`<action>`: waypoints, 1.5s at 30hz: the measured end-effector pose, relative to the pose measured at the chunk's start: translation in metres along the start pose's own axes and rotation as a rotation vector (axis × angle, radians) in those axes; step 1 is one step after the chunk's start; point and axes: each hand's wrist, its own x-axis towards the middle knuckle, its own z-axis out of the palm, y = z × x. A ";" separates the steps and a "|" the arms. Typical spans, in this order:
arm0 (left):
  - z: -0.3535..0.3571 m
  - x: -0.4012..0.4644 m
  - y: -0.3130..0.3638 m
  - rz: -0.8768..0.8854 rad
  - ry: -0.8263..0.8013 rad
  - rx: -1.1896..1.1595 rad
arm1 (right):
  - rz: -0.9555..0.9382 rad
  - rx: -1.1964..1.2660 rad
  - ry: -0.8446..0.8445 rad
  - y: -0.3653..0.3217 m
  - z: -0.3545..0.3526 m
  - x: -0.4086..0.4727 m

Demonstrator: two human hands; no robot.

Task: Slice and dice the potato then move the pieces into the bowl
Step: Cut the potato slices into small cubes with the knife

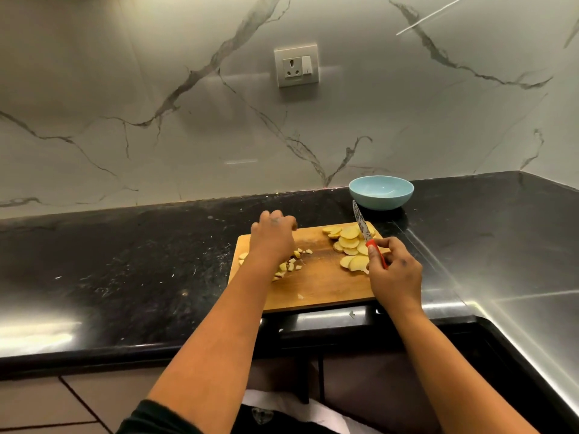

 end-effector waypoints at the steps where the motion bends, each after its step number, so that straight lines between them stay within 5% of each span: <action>1: 0.002 0.002 0.006 0.024 -0.041 0.039 | 0.001 0.006 0.005 0.001 0.000 0.000; 12: 0.018 0.044 0.076 0.172 -0.483 -0.121 | 0.008 0.059 0.021 0.005 0.002 0.003; 16: 0.019 0.052 0.074 0.160 -0.530 -0.157 | -0.007 0.074 0.005 0.003 0.002 0.002; 22: 0.003 0.038 0.056 0.122 -0.281 -0.321 | 0.008 0.088 0.009 0.001 0.002 0.003; 30: -0.009 -0.023 0.030 0.096 -0.452 -0.129 | 0.001 -0.002 -0.031 -0.008 -0.001 0.000; 35: -0.004 -0.043 0.021 0.048 -0.294 -0.307 | -0.002 -0.085 -0.113 -0.026 -0.010 -0.009; 45: 0.020 -0.071 0.019 0.154 -0.187 -0.272 | 0.039 -0.437 -0.404 -0.078 -0.030 -0.024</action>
